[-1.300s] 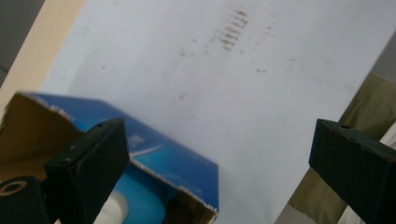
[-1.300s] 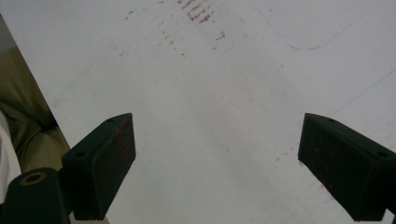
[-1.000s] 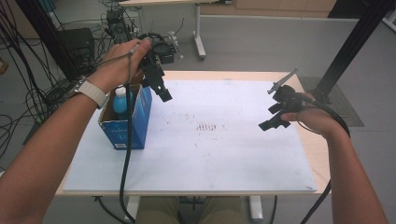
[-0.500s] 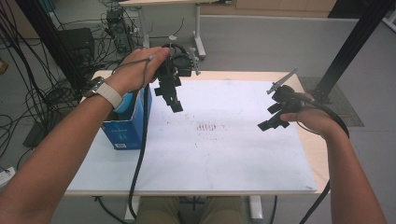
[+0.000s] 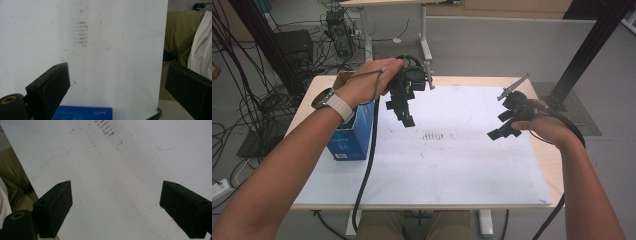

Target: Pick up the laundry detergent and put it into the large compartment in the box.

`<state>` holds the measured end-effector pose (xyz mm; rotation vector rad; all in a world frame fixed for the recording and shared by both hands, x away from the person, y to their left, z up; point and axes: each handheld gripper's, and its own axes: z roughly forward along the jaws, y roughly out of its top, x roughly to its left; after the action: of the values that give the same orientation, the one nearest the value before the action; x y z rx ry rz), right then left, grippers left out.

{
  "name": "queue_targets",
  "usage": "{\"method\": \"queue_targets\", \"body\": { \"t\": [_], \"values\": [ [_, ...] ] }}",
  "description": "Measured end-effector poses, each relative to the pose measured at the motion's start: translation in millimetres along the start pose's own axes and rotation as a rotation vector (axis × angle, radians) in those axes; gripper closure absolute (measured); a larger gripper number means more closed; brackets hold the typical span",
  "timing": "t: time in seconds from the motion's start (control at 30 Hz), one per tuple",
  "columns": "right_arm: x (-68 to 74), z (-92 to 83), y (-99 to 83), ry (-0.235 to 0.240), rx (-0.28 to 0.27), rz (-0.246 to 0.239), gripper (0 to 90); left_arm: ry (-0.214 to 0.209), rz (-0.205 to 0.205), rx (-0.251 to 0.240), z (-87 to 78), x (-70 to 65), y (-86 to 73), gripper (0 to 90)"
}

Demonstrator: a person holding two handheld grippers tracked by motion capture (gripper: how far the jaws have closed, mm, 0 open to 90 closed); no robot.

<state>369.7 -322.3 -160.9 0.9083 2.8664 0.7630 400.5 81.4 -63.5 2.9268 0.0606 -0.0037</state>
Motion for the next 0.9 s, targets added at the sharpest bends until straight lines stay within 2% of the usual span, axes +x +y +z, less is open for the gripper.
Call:
{"method": "queue_targets", "body": {
  "t": [0.2,0.23,0.27,0.37,0.9],
  "values": [
    [-0.3,1.9,-0.1,0.002,0.001,0.0,11.2,0.0,0.008,-0.003,6.2,-1.7,1.6,6.3],
    [-0.5,2.4,0.1,0.003,0.002,0.0,11.2,0.003,0.024,0.003,6.5,-0.7,3.1,6.3],
    [-0.6,2.7,-0.1,0.003,-0.001,-0.001,11.2,0.0,0.007,-0.006,8.3,-1.4,1.0,6.3],
    [-0.5,3.0,0.4,0.004,0.0,0.0,11.2,0.007,0.001,-0.01,12.7,-2.9,0.4,6.3],
    [0.9,2.7,-2.0,0.001,-0.003,0.004,11.2,-0.021,0.016,-0.035,34.2,-3.9,2.1,5.9]
  ]
}}
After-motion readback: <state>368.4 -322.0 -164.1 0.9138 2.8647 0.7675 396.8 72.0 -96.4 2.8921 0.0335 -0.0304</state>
